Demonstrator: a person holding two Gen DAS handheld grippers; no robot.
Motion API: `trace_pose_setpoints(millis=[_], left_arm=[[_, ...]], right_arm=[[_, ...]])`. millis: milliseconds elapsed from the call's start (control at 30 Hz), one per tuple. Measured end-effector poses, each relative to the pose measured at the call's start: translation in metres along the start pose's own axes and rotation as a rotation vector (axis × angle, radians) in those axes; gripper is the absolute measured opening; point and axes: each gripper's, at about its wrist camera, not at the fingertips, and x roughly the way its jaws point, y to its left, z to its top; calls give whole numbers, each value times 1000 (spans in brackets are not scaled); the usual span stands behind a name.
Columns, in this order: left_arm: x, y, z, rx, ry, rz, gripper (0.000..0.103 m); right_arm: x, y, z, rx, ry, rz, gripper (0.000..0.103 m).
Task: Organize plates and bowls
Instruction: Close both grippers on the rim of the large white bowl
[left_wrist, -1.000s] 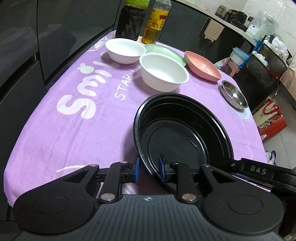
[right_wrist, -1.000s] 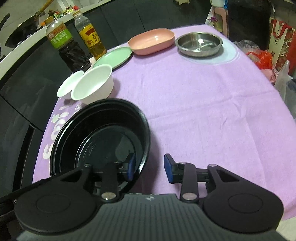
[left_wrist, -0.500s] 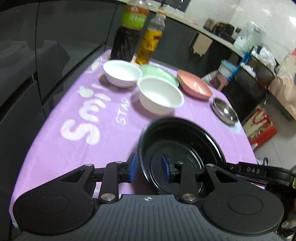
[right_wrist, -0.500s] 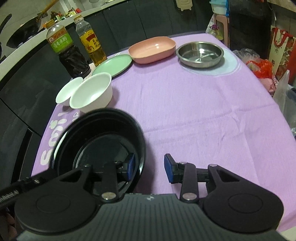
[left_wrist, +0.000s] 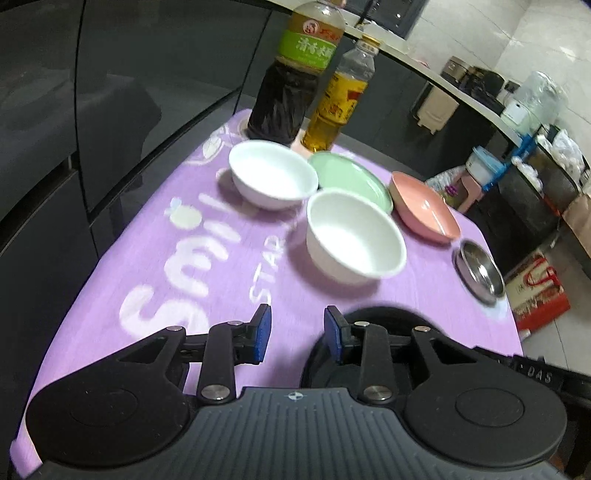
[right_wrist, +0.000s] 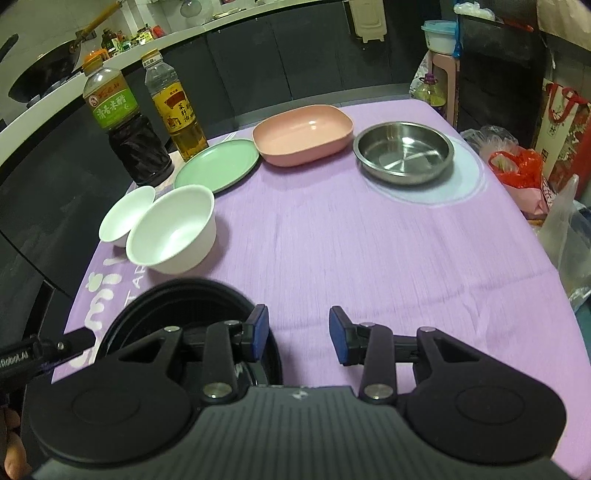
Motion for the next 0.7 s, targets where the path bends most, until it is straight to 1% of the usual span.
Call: trace_pose_setpoints(millis=[100, 233, 333, 467, 600, 700], left_arm=[[14, -6, 14, 5, 1, 3, 29], [34, -12, 28, 8, 23, 7, 29], [49, -12, 37, 3, 44, 44, 29], [60, -11, 48, -21, 55, 60, 29], [71, -17, 56, -18, 66, 63, 29], [80, -23, 60, -13, 81, 51, 29]], right_arm=[[6, 4, 13, -16, -10, -9, 38], [17, 15, 31, -38, -30, -13, 38], [29, 22, 45, -51, -36, -2, 38], [48, 35, 62, -86, -16, 28, 38], [64, 45, 72, -129, 0, 42, 39], [75, 52, 75, -164, 19, 71, 42]])
